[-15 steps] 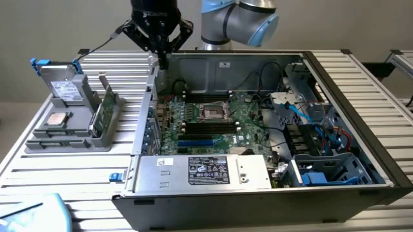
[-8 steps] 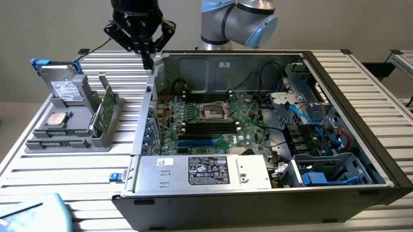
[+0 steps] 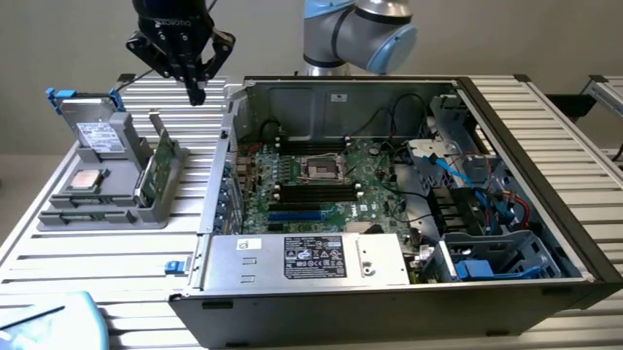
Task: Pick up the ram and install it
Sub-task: 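Reach for the ram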
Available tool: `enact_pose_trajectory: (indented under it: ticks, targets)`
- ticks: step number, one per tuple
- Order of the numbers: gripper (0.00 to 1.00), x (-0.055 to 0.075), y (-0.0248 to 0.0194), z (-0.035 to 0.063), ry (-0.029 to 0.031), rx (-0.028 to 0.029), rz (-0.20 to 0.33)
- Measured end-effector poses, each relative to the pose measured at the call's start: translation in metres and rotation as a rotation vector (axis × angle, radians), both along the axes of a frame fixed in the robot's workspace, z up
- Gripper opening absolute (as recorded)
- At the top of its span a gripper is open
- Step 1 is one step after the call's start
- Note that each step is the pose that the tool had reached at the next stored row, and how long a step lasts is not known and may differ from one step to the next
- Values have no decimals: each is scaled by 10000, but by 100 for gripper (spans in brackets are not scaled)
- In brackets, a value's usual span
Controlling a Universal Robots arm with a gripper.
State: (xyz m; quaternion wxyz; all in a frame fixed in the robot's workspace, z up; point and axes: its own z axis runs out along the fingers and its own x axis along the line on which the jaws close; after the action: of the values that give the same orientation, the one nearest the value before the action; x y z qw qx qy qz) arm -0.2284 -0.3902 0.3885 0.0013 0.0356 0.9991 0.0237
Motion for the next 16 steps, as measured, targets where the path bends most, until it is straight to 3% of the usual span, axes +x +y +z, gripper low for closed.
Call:
enact_pose_trajectory:
  ticks: [16]
  targets:
    - [11, -730, 47, -55, 15, 0, -2]
